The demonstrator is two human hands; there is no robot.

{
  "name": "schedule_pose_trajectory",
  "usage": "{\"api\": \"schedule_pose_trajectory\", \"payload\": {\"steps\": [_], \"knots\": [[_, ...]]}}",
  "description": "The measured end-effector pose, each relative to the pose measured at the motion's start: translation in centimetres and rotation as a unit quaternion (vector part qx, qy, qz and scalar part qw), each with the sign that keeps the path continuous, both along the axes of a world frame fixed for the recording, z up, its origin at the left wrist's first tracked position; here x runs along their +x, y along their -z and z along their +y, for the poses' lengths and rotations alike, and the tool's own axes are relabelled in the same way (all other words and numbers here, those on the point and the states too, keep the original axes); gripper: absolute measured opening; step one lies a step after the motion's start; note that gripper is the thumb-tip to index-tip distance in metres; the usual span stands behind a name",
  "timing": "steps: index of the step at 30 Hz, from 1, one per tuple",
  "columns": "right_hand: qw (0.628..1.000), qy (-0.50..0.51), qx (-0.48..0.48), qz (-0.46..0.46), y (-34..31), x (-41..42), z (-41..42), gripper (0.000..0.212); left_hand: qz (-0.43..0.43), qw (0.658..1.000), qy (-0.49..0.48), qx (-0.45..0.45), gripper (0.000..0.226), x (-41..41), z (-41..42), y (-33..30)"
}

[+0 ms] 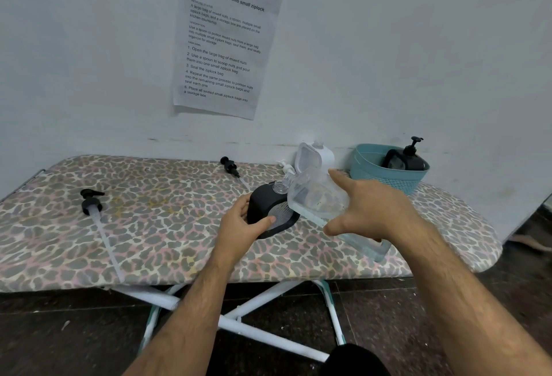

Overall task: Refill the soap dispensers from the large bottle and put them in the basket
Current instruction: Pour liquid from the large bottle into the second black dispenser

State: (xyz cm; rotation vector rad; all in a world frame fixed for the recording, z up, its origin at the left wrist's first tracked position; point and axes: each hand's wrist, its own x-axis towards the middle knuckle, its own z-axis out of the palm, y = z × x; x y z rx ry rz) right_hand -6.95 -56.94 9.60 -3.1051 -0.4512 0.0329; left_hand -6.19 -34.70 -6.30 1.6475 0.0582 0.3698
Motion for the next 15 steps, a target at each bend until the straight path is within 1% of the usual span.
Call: {"api": "schedule_pose_trajectory", "payload": {"steps": [6, 15], "knots": [[1.000, 0.002, -0.002, 0.000, -0.02, -0.05, 0.05, 0.108, 0.009, 1.000, 0.003, -0.002, 0.049, 0.12, 0.02, 0.07], [1.000, 0.009, 0.006, 0.003, -0.06, -0.20, 0.00, 0.108, 0.010, 1.000, 0.003, -0.007, 0.045, -0.11, -0.05, -0.30]]}}
